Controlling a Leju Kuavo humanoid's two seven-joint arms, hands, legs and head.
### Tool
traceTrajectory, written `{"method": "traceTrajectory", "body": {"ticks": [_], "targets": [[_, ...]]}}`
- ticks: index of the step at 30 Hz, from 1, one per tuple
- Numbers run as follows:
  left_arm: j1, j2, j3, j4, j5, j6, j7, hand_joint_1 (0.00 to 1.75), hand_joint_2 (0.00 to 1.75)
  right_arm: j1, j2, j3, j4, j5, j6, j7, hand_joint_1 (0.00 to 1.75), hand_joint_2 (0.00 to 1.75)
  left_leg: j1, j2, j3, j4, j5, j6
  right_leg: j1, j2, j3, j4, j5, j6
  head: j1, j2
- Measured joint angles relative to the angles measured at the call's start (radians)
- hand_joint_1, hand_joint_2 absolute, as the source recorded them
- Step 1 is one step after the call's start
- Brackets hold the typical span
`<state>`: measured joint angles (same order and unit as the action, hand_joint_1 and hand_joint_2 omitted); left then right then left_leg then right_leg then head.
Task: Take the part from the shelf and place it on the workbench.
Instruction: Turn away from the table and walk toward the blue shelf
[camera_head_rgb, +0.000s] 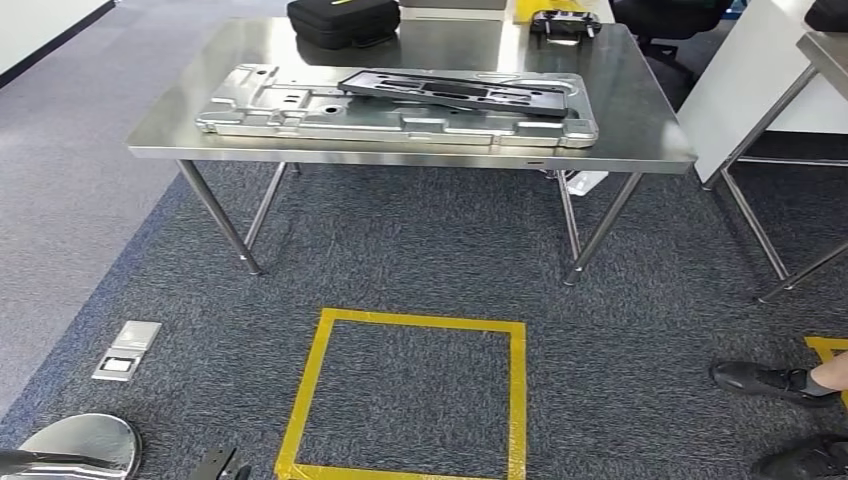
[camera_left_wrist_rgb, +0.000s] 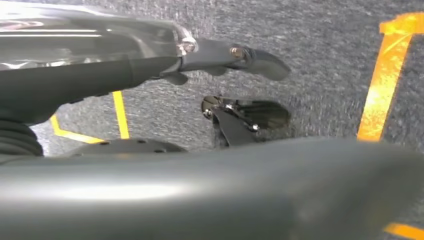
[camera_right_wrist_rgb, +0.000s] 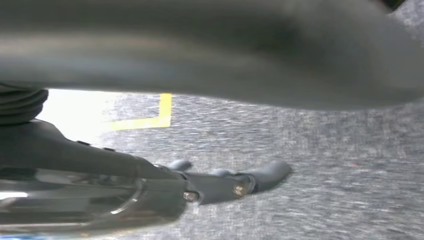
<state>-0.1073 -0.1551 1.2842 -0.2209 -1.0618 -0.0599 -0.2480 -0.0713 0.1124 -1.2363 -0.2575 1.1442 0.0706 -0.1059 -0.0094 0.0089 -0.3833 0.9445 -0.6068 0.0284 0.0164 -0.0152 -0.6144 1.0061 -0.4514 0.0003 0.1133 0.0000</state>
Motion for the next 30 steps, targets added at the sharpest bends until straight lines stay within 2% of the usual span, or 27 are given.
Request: {"method": "traceTrajectory", "body": {"ticks": [1, 2, 4, 5, 6, 7, 8, 9, 11, 12, 13, 15, 16, 17, 18, 20, 21, 22, 23, 24, 26, 27, 28, 30], "targets": [[0.002, -0.001, 0.000, 0.000, 0.002, 0.002, 0.003, 0.00, 0.00, 0.000, -0.003, 0.000, 0.001, 0.002, 0.002, 0.000, 0.00, 0.00, 0.002, 0.002, -0.009, -0.001, 0.007, 0.007, -0.001, 0.002, -0.007, 0.006, -0.010, 0.005, 0.000, 0.000], [0.004, -0.002, 0.000, 0.000, 0.004, 0.004, 0.007, 0.00, 0.00, 0.001, -0.005, 0.000, 0.003, 0.004, 0.003, 0.000, 0.00, 0.00, 0.005, 0.004, -0.019, -0.002, 0.017, 0.015, -0.002, 0.005, -0.015, 0.023, -0.036, 0.012, 0.000, 0.000], [0.006, -0.002, 0.000, 0.000, 0.008, 0.007, 0.015, 0.00, 0.00, 0.002, -0.009, 0.000, 0.005, 0.007, 0.006, 0.000, 0.00, 0.00, 0.008, 0.006, -0.041, -0.002, 0.038, 0.024, -0.008, 0.009, -0.037, 0.110, -0.130, 0.024, 0.000, 0.000], [0.006, -0.002, 0.000, 0.000, 0.010, 0.007, 0.021, 0.00, 0.44, 0.002, -0.011, 0.000, 0.006, 0.008, 0.008, 0.001, 0.00, 0.00, 0.008, 0.007, -0.053, -0.001, 0.047, 0.025, -0.011, 0.009, -0.050, 0.172, -0.169, 0.029, 0.000, 0.000], [0.007, -0.002, 0.000, 0.000, 0.011, 0.009, 0.028, 0.00, 0.87, 0.001, -0.012, 0.000, 0.006, 0.009, 0.010, 0.005, 0.00, 0.00, 0.008, 0.008, -0.065, 0.001, 0.055, 0.024, -0.015, 0.009, -0.060, 0.229, -0.187, 0.034, 0.000, 0.000], [0.007, -0.002, 0.000, 0.000, 0.011, 0.010, 0.034, 0.00, 1.31, 0.001, -0.013, 0.000, 0.007, 0.010, 0.012, 0.012, 0.00, 0.00, 0.008, 0.009, -0.077, 0.004, 0.063, 0.022, -0.018, 0.009, -0.058, 0.263, -0.181, 0.038, 0.000, 0.000], [0.008, -0.002, 0.000, 0.000, 0.011, 0.012, 0.040, 0.00, 1.75, 0.001, -0.013, -0.001, 0.008, 0.009, 0.015, 0.021, 0.00, 0.00, 0.009, 0.010, -0.087, 0.007, 0.069, 0.020, -0.022, 0.009, -0.039, 0.261, -0.158, 0.042, 0.000, 0.000], [0.008, -0.002, 0.000, 0.000, 0.011, 0.013, 0.046, 0.00, 1.75, 0.001, -0.014, -0.001, 0.009, 0.007, 0.018, 0.032, 0.00, 0.00, 0.010, 0.011, -0.096, 0.011, 0.073, 0.017, -0.025, 0.009, -0.002, 0.220, -0.128, 0.044, 0.000, 0.000], [0.006, -0.002, 0.000, 0.000, 0.009, 0.015, 0.054, 0.00, 1.75, 0.000, -0.014, -0.002, 0.010, 0.003, 0.023, 0.052, 0.00, 0.00, 0.012, 0.012, -0.109, 0.021, 0.079, 0.011, -0.027, 0.010, 0.100, 0.072, -0.092, 0.042, 0.000, 0.000], [0.005, -0.002, 0.000, 0.000, 0.009, 0.015, 0.055, 0.00, 1.75, -0.001, -0.015, -0.003, 0.011, -0.001, 0.026, 0.061, 0.00, 0.44, 0.011, 0.012, -0.114, 0.025, 0.081, 0.006, -0.026, 0.011, 0.135, 0.014, -0.090, 0.039, -0.001, 0.000], [0.004, -0.002, 0.000, 0.000, 0.008, 0.015, 0.054, 0.00, 1.75, -0.003, -0.015, -0.004, 0.012, -0.004, 0.028, 0.070, 0.00, 0.87, 0.011, 0.012, -0.118, 0.029, 0.084, 0.001, -0.025, 0.011, 0.154, -0.021, -0.093, 0.035, -0.001, 0.000], [0.002, -0.002, 0.000, 0.000, 0.008, 0.014, 0.050, 0.00, 1.75, -0.004, -0.015, -0.009, 0.013, -0.012, 0.029, 0.086, 0.00, 1.75, 0.009, 0.012, -0.126, 0.033, 0.089, -0.012, -0.026, 0.011, 0.156, -0.040, -0.098, 0.024, -0.002, 0.000], [0.002, -0.002, 0.000, 0.000, 0.007, 0.012, 0.049, 0.00, 1.75, -0.005, -0.015, -0.011, 0.014, -0.016, 0.029, 0.092, 0.00, 1.75, 0.009, 0.010, -0.132, 0.040, 0.083, -0.018, -0.028, 0.010, 0.154, -0.046, -0.098, 0.017, -0.002, 0.000], [0.002, -0.002, 0.000, 0.000, 0.006, 0.011, 0.048, 0.00, 1.75, -0.006, -0.014, -0.012, 0.015, -0.018, 0.029, 0.096, 0.00, 1.75, 0.009, 0.008, -0.143, 0.060, 0.065, -0.023, -0.031, 0.010, 0.149, -0.051, -0.096, 0.008, -0.002, 0.000], [0.003, -0.002, 0.000, 0.000, 0.005, 0.010, 0.048, 0.00, 1.75, -0.006, -0.014, -0.014, 0.015, -0.019, 0.028, 0.100, 0.00, 1.75, 0.010, 0.006, -0.160, 0.098, 0.034, -0.028, -0.033, 0.008, 0.144, -0.055, -0.092, -0.001, -0.003, 0.000], [0.004, -0.002, 0.000, 0.000, 0.004, 0.010, 0.049, 0.00, 1.75, -0.006, -0.014, -0.018, 0.016, -0.020, 0.026, 0.106, 0.00, 1.75, 0.014, 0.003, -0.208, 0.225, -0.043, -0.035, -0.030, 0.005, 0.130, -0.052, -0.084, -0.012, -0.003, 0.000], [0.005, -0.002, 0.000, 0.000, 0.004, 0.010, 0.051, 0.00, 1.75, -0.005, -0.014, -0.020, 0.016, -0.020, 0.025, 0.109, 0.00, 1.75, 0.015, 0.003, -0.228, 0.284, -0.067, -0.037, -0.028, 0.004, 0.124, -0.050, -0.081, -0.015, -0.003, 0.000], [0.006, -0.002, 0.000, 0.000, 0.004, 0.010, 0.052, 0.00, 1.75, -0.005, -0.014, -0.023, 0.016, -0.021, 0.025, 0.110, 0.00, 1.75, 0.015, 0.003, -0.234, 0.316, -0.073, -0.038, -0.026, 0.003, 0.118, -0.047, -0.079, -0.016, -0.003, 0.000], [0.007, -0.002, 0.000, 0.000, 0.004, 0.010, 0.053, 0.00, 1.75, -0.004, -0.014, -0.025, 0.016, -0.021, 0.024, 0.112, 0.00, 1.75, 0.015, 0.002, -0.223, 0.310, -0.059, -0.037, -0.024, 0.003, 0.114, -0.043, -0.077, -0.016, -0.003, 0.000], [0.007, -0.002, 0.000, 0.000, 0.007, 0.011, 0.054, 0.00, 1.75, -0.004, -0.013, -0.027, 0.016, -0.020, 0.024, 0.112, 0.00, 1.75, 0.014, 0.002, -0.193, 0.264, -0.030, -0.034, -0.023, 0.003, 0.110, -0.038, -0.077, -0.015, -0.003, 0.000], [0.007, 0.000, 0.002, 0.000, 0.019, 0.014, 0.053, 0.00, 1.75, -0.006, -0.011, -0.028, 0.019, -0.012, 0.025, 0.114, 0.00, 1.75, 0.011, 0.001, -0.113, 0.124, 0.029, -0.021, -0.019, 0.003, 0.106, -0.032, -0.076, -0.013, -0.003, 0.000], [0.007, 0.002, 0.005, 0.000, 0.029, 0.015, 0.052, 0.00, 1.75, -0.007, -0.010, -0.028, 0.021, -0.003, 0.025, 0.115, 0.00, 1.75, 0.008, 0.001, -0.086, 0.072, 0.045, -0.015, -0.018, 0.003, 0.105, -0.030, -0.075, -0.010, -0.003, 0.000], [0.007, 0.003, 0.009, 0.000, 0.040, 0.016, 0.052, 0.00, 1.75, -0.008, -0.008, -0.027, 0.022, 0.007, 0.025, 0.116, 0.00, 1.75, 0.006, 0.001, -0.073, 0.044, 0.050, -0.011, -0.017, 0.003, 0.103, -0.029, -0.072, -0.006, -0.003, 0.000], [0.007, 0.004, 0.021, 0.000, 0.063, 0.016, 0.051, 0.00, 1.75, -0.010, -0.007, -0.022, 0.024, 0.028, 0.025, 0.117, 0.00, 1.75, 0.007, 0.001, -0.073, 0.031, 0.050, -0.005, -0.014, 0.002, 0.098, -0.027, -0.067, 0.006, -0.003, 0.000]]}}
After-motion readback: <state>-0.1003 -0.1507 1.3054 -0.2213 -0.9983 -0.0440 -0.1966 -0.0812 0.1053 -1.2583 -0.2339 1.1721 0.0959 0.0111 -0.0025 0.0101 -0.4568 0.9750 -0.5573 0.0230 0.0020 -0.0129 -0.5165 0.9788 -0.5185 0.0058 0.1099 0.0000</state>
